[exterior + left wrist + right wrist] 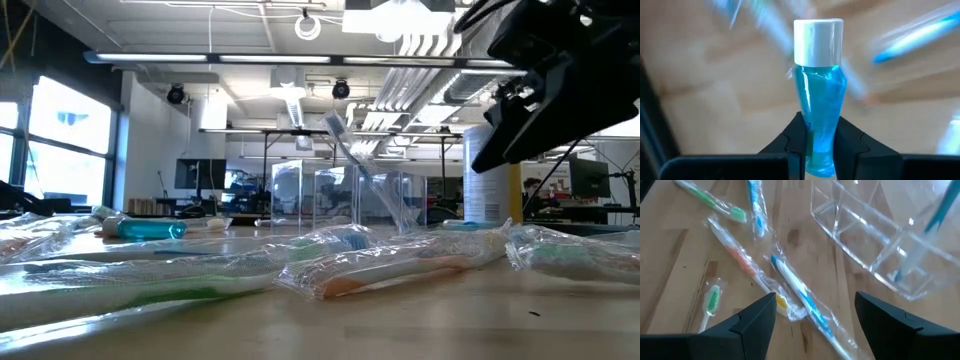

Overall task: Pick & Place toothbrushing station
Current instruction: Put the blue mouthwash into the transparent organizer

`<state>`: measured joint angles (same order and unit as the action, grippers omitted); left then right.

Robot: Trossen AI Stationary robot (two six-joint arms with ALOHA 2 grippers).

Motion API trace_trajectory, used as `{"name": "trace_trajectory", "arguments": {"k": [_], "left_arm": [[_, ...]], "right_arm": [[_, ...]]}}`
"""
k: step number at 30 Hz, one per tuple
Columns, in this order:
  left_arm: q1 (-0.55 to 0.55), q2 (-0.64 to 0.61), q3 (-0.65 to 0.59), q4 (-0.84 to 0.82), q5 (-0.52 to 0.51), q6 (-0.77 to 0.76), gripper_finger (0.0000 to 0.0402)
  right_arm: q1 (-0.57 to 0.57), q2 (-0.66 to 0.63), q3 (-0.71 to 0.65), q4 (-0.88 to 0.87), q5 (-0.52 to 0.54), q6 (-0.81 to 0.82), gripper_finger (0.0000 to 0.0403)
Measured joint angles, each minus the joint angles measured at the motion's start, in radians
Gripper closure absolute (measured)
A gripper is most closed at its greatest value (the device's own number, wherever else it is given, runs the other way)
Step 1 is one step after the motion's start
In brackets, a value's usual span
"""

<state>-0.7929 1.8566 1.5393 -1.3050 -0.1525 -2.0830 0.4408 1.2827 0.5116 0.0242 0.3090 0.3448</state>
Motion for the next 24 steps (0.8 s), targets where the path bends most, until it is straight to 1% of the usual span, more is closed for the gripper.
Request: {"name": "trace_trajectory", "arguments": {"k": [3,6,7,9,14,19,22,24], "left_arm": [[0.0,-0.014,0.102,-0.06,-0.201,0.128,0.0353],[0.003,-0.02,0.161,-0.052,-0.391,0.279,0.0353],[0.012,-0.02,0.175,-0.041,-0.435,0.328,0.0353],[0.026,-0.022,0.183,0.01,-0.483,0.441,0.0353],[0.093,-0.021,0.183,0.201,-0.488,0.797,0.0353],[0.17,-0.021,0.183,0.494,-0.489,1.261,0.0353],[0.217,-0.021,0.183,0.649,-0.445,1.489,0.0353],[0.245,-0.021,0.183,0.725,-0.407,1.601,0.0353]], "right_arm": [[0.0,0.0,-0.021,0.017,-0.013,0.043,0.0141],[0.0,0.0,-0.025,0.019,-0.021,0.055,0.0141],[0.001,0.0,-0.025,0.021,-0.021,0.055,0.0141],[0.007,0.0,-0.025,0.041,-0.021,0.056,0.0141],[0.037,0.0,-0.025,0.119,-0.024,0.054,0.0141],[0.078,0.0,-0.025,0.154,-0.02,0.048,0.0141],[0.098,0.0,-0.025,0.152,0.01,0.053,0.0141],[0.113,-0.003,-0.025,0.152,0.043,0.053,0.0141]]}}
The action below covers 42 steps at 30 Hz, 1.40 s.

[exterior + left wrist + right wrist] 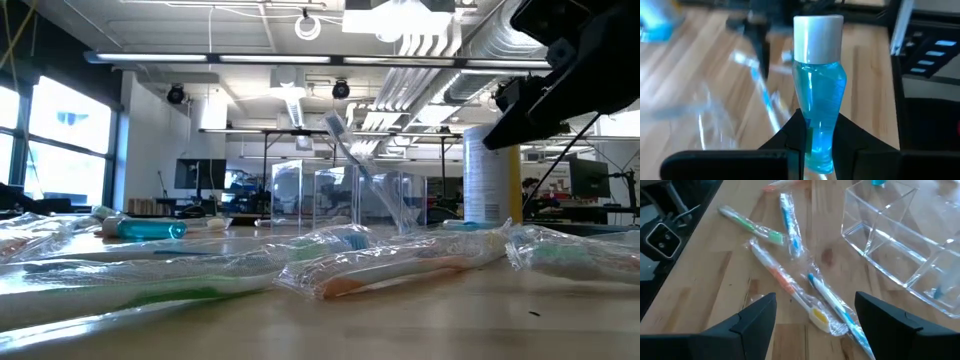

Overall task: Pick & Place toothbrushing station
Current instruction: Put the blue mouthwash into the transparent organizer

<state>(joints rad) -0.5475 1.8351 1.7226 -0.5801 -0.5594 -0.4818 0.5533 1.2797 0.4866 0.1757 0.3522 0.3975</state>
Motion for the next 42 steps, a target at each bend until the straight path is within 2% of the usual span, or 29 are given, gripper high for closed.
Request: {"name": "trace_trajectory", "arguments": {"k": [7,11,15,19,22,32,37,42], "left_arm": [[0.073,0.0,-0.001,0.108,0.072,0.232,0.0353],[0.117,-0.002,-0.066,0.276,0.21,0.34,0.0353],[0.173,-0.002,-0.162,0.471,0.379,0.373,0.0353],[0.213,-0.002,-0.265,0.695,0.46,0.375,0.0353],[0.231,-0.002,-0.313,0.807,0.514,0.374,0.0353],[0.24,-0.002,-0.33,0.802,0.528,0.369,0.0353],[0.24,-0.002,-0.33,0.745,0.532,0.325,0.0353],[0.24,-0.002,-0.33,0.701,0.532,0.284,0.0353]], "right_arm": [[0.078,-0.111,0.0,-0.013,0.106,-0.004,0.0141],[0.162,-0.225,0.0,-0.013,0.126,-0.038,0.0141],[0.262,-0.322,0.0,-0.01,0.228,-0.107,0.0141],[0.322,-0.353,0.0,0.027,0.401,-0.24,0.0141],[0.325,-0.338,0.0,0.083,0.433,-0.322,0.0141],[0.308,-0.32,0.001,0.321,0.431,-0.582,0.0141],[0.308,-0.319,0.04,0.238,0.431,-0.629,0.0141],[0.298,-0.31,0.092,0.097,0.41,-0.54,0.0141]]}}
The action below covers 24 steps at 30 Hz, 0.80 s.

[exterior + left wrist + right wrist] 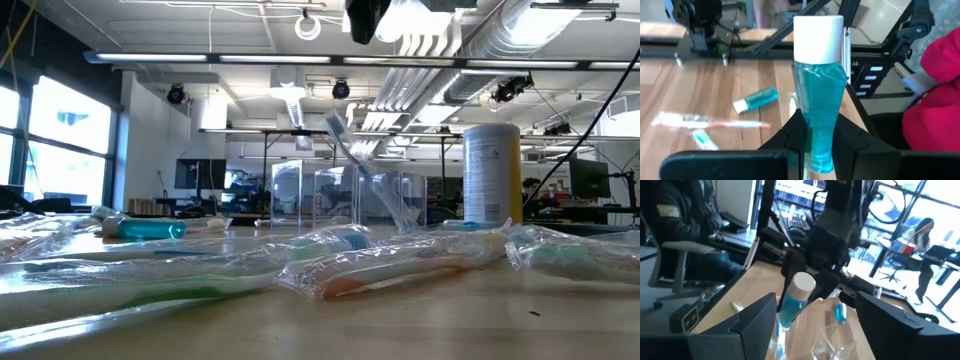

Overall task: Pick & Place toothbrushing station
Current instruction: Put the blue mouthwash into the transparent organizer

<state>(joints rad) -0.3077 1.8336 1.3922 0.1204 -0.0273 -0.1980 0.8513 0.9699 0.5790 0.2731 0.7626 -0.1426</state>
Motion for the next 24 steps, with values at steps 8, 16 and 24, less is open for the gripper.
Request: {"name": "trace_trajectory", "arguments": {"k": [8,16,24], "left_arm": [[0.001,0.063,0.003,0.0,0.0,-0.029,0.0353],[0.001,0.07,0.008,0.01,0.001,-0.043,0.0353],[0.001,0.087,0.008,0.005,-0.009,-0.049,0.0353]], "right_arm": [[-0.129,0.082,0.005,-0.032,-0.162,0.073,0.0141],[-0.209,0.132,0.004,-0.034,-0.332,0.112,0.0141],[-0.282,0.209,0.004,0.013,-0.425,0.117,0.0141]]}}
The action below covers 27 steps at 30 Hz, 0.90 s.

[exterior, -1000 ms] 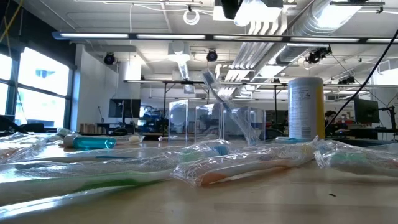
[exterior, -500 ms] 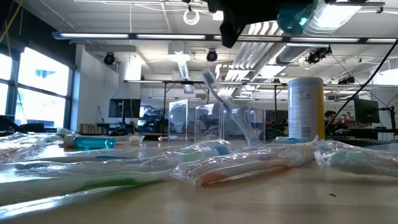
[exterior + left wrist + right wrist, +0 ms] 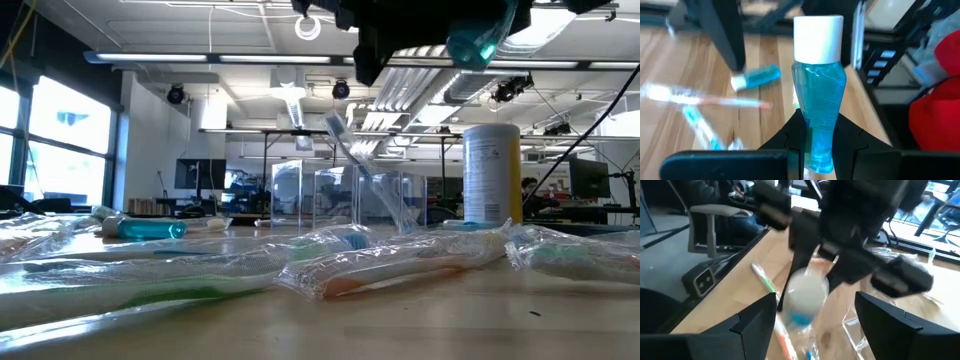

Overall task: Pick & Place toothbrushing station
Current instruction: Put the blue mouthwash into the transparent organizer

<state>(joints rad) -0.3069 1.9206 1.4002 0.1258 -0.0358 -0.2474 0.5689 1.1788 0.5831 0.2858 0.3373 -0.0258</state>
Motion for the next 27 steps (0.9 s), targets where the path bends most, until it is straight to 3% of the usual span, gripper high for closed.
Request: {"name": "trace_trajectory", "arguments": {"k": [13,27], "left_arm": [[0.007,0.016,0.0,0.003,0.003,-0.02,0.0353],[0.02,0.016,0.0,0.002,0.005,-0.022,0.0353]], "right_arm": [[-0.005,0.023,0.0,0.003,-0.053,-0.022,0.0148],[-0.016,0.023,0.0,-0.009,-0.085,-0.052,0.0296]]}}
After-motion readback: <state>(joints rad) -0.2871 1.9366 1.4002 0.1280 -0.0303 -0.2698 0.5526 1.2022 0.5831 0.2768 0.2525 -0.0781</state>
